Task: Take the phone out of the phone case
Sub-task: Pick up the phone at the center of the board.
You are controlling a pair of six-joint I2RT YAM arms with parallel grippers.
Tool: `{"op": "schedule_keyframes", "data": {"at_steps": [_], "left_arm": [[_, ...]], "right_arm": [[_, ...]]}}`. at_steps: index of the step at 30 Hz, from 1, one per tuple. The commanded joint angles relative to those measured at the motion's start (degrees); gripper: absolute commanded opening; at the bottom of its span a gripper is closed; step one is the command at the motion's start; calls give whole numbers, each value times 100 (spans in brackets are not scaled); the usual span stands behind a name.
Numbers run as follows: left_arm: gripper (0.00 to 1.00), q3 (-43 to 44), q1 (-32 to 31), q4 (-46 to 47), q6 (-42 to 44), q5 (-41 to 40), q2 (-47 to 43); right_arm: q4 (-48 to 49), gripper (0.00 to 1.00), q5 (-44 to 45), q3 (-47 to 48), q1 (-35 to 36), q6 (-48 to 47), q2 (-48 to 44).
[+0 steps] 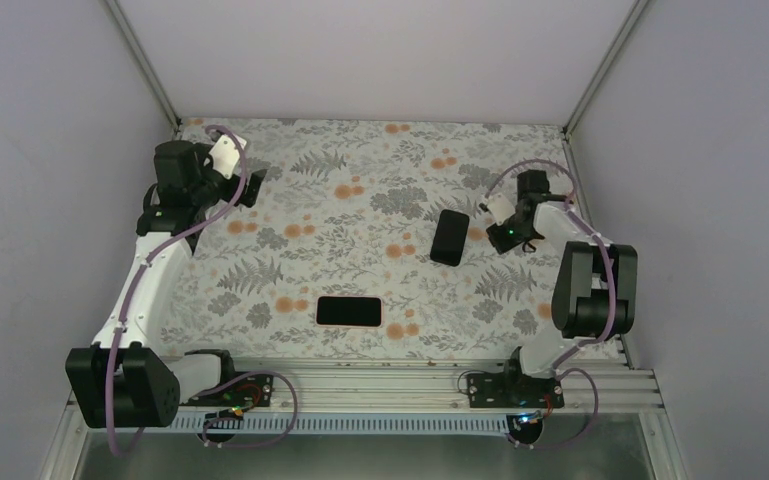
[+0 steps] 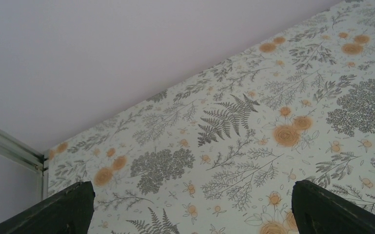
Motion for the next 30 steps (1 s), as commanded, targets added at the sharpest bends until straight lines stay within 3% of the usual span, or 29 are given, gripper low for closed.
{"op": "schedule_keyframes", "data": {"at_steps": [1,19,26,30], "left_arm": [[100,-76,27,85,76,110,-60],[100,-97,27,137,142,151,57],[100,-78,28,174,112,28,143],[100,-74,28,184,111,-60,135]], "right_arm": [[-304,3,-49,-163,319,-276,87],[-167,3,-196,-255,1589,-119,744],[59,4,-122,317,2273,54,1382],[17,3,-309,1153,2373,79,1882]]}}
